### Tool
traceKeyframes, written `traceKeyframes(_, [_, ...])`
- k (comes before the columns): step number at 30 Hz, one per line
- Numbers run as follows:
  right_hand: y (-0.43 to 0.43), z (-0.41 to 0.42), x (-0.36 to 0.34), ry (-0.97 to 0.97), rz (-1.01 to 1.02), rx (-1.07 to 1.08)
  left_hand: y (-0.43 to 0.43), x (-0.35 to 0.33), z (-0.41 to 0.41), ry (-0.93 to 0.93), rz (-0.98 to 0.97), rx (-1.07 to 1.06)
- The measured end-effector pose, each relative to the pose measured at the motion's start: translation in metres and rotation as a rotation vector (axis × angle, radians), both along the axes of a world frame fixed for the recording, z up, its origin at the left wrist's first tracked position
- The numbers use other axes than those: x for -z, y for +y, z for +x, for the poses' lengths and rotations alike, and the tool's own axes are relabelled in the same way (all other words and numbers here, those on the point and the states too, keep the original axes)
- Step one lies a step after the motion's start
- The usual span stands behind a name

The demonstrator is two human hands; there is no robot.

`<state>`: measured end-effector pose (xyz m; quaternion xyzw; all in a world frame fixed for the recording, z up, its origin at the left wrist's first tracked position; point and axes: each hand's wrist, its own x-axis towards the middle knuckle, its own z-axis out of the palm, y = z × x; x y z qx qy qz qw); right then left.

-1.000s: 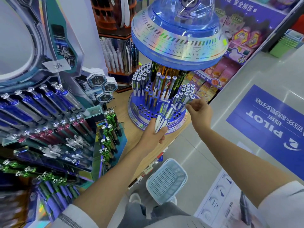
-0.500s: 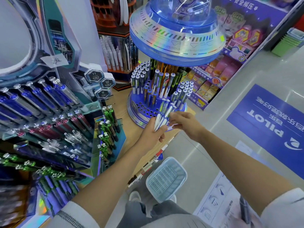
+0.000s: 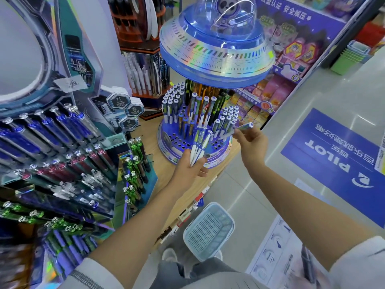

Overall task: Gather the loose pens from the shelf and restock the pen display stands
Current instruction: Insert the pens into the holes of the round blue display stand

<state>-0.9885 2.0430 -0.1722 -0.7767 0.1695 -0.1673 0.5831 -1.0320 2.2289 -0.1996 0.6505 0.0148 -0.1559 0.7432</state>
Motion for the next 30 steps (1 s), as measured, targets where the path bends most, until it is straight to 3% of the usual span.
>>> traceKeyframes(7, [0.011, 0.006, 0.002, -0.015, -0.168, 0.067, 0.005, 0.003, 0.003, -0.001, 0.002, 0.049])
traceKeyframes(22, [0.024, 0.023, 0.011, 0.166, -0.170, 0.118, 0.011, 0.002, 0.012, 0.011, -0.023, 0.056])
traceKeyframes(27, [0.025, 0.021, 0.013, 0.264, -0.153, 0.046, 0.010, 0.004, 0.014, 0.016, 0.002, 0.064])
traceKeyframes(30, [0.027, 0.009, 0.013, 0.248, -0.088, -0.138, 0.008, 0.006, 0.016, 0.018, 0.029, 0.061])
